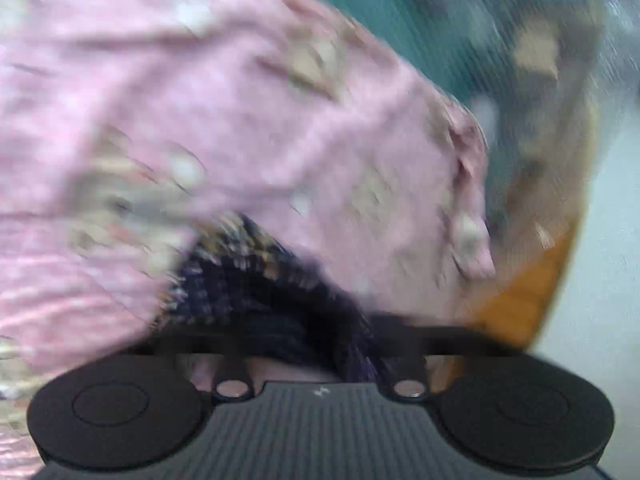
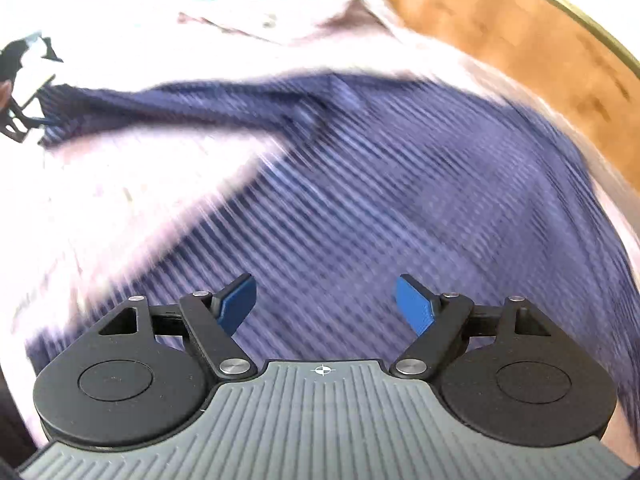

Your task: Fold clothes

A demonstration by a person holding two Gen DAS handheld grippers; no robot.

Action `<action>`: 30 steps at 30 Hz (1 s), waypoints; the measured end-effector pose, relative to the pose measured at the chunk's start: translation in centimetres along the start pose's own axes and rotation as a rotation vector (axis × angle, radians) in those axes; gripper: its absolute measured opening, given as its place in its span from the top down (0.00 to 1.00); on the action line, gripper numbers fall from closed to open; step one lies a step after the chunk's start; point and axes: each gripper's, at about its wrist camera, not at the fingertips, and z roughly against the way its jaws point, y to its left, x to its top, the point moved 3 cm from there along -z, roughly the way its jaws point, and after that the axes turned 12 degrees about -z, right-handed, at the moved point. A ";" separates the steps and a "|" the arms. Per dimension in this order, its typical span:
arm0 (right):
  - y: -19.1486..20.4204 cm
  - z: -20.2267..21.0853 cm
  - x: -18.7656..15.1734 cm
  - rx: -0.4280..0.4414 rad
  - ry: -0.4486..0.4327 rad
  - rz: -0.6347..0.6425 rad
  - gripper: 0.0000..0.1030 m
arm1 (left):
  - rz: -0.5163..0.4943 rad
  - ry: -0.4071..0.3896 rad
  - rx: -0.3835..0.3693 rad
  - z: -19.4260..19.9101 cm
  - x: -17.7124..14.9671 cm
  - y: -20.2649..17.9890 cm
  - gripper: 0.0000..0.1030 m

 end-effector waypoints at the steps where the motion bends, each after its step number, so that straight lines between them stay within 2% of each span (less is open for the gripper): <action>1: 1.4 -1.4 1.7 0.010 -0.009 0.005 0.23 | -0.137 -0.017 -0.042 1.0 0.5 -2.8 0.92; 3: 2.6 -3.5 4.4 0.004 -0.019 -0.029 0.23 | -0.498 -0.099 -0.130 4.6 0.6 -9.6 0.92; 4: 2.5 -4.4 5.3 0.002 -0.012 -0.065 0.23 | -0.687 -0.127 -0.121 6.2 -0.1 -11.9 0.92; 7: 1.4 -7.2 6.9 0.006 0.042 -0.173 0.22 | -0.922 -0.012 0.085 4.9 -1.3 -9.5 0.87; 8: 1.1 -8.3 6.8 0.010 0.079 -0.194 0.22 | -0.876 0.031 0.151 3.5 -0.6 -6.9 0.85; 10: 0.8 -10.4 6.3 0.012 0.142 -0.221 0.23 | -0.762 0.045 0.216 1.4 1.0 -2.4 0.82; 12: 0.7 -11.5 5.7 0.004 0.184 -0.229 0.24 | -0.731 0.045 0.244 0.5 1.7 -1.2 0.78; 15: 0.7 -10.8 6.3 0.035 0.179 -0.226 0.24 | -0.696 0.046 0.282 -0.7 2.7 0.2 0.71; 17: 0.4 -9.7 7.4 0.044 0.129 -0.225 0.24 | -0.793 0.031 0.328 -0.4 2.3 -1.5 0.43; 18: 0.1 -9.3 8.2 0.038 0.101 -0.234 0.24 | -0.846 0.023 0.352 -0.2 2.1 -2.5 0.40; 20: -0.9 -9.4 10.0 0.025 0.066 -0.271 0.24 | -0.988 0.029 0.398 0.1 1.0 -4.3 0.36; 26: -2.4 -11.9 13.9 -0.022 -0.008 -0.245 0.28 | -1.581 0.158 0.511 -0.7 -6.0 -7.6 0.33; 27: -2.7 -12.4 14.5 -0.033 -0.017 -0.231 0.32 | -1.691 0.176 0.526 -1.3 -7.3 -7.7 0.33; 30: -3.2 -14.6 16.5 -0.058 -0.015 -0.194 0.48 | -1.835 0.184 0.527 -3.2 -9.0 -7.8 0.34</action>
